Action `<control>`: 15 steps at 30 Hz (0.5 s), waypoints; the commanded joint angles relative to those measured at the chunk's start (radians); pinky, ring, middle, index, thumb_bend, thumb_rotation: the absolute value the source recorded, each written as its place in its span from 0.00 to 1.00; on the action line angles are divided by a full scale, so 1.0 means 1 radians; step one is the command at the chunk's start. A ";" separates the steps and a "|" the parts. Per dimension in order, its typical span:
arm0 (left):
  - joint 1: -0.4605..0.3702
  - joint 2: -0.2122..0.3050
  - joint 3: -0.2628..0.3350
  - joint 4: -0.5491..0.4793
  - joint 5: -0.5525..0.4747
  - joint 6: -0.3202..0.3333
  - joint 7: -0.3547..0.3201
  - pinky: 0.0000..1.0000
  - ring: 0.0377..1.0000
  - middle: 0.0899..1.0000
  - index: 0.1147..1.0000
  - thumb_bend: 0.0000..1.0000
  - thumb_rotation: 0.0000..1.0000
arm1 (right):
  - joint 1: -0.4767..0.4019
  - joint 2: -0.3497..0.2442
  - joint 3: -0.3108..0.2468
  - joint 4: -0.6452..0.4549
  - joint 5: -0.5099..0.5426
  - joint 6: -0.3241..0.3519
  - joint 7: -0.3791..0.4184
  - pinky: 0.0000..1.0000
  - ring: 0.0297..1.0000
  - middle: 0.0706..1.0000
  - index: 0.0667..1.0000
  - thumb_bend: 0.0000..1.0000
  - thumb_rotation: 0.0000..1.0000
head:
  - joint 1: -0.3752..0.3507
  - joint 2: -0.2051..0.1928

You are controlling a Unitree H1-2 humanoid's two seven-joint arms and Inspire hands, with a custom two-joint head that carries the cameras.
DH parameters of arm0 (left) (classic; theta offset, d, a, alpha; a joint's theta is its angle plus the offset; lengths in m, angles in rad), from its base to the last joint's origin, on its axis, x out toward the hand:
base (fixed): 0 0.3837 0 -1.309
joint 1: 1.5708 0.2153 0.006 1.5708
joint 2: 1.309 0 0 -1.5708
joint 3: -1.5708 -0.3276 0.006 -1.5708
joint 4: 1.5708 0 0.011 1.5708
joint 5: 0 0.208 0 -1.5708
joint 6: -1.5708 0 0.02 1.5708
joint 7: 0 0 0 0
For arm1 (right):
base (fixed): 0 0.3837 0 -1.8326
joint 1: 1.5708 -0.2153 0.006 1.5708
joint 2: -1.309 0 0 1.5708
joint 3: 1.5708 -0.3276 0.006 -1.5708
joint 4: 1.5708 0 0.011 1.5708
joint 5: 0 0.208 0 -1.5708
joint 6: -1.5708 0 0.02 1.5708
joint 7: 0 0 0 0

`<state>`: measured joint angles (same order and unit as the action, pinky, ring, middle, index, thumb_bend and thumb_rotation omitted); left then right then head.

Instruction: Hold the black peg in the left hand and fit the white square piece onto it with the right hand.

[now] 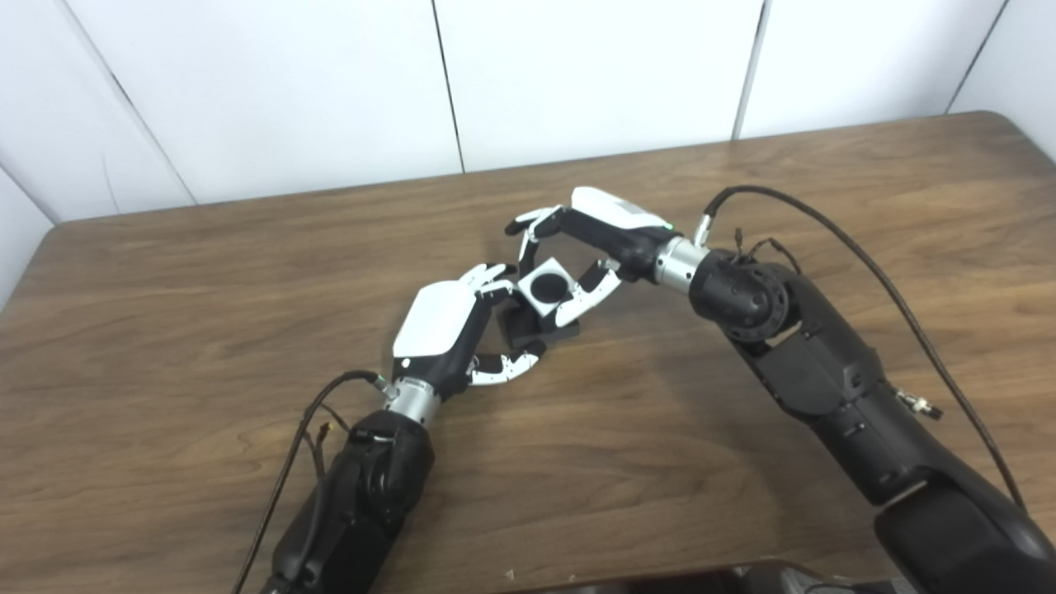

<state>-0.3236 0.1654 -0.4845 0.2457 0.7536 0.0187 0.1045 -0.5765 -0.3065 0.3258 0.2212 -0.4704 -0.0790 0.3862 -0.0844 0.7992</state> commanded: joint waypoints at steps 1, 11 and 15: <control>0.048 0.024 -0.029 0.022 0.009 0.023 -0.087 0.83 0.92 0.89 0.58 0.72 0.29 | -0.048 -0.040 -0.035 -0.004 -0.001 -0.011 -0.034 0.80 0.89 0.85 0.46 0.52 0.16 | -0.001 0.000; 0.045 0.025 -0.030 0.011 0.010 0.039 -0.096 0.84 0.93 0.90 0.58 0.72 0.29 | -0.025 -0.051 -0.034 0.015 -0.008 -0.038 -0.049 0.79 0.88 0.84 0.46 0.52 0.16 | 0.004 0.006; 0.043 0.025 -0.029 0.012 0.010 0.038 -0.094 0.84 0.93 0.90 0.58 0.71 0.29 | -0.027 -0.059 -0.019 0.022 -0.017 -0.043 -0.038 0.89 0.87 0.84 0.50 0.59 0.20 | 0.004 0.007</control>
<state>-0.3222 0.1674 -0.4875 0.2324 0.7515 0.0317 0.0918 -0.5727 -0.3335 0.3151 0.2434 -0.4670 -0.1063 0.3661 -0.0798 0.8053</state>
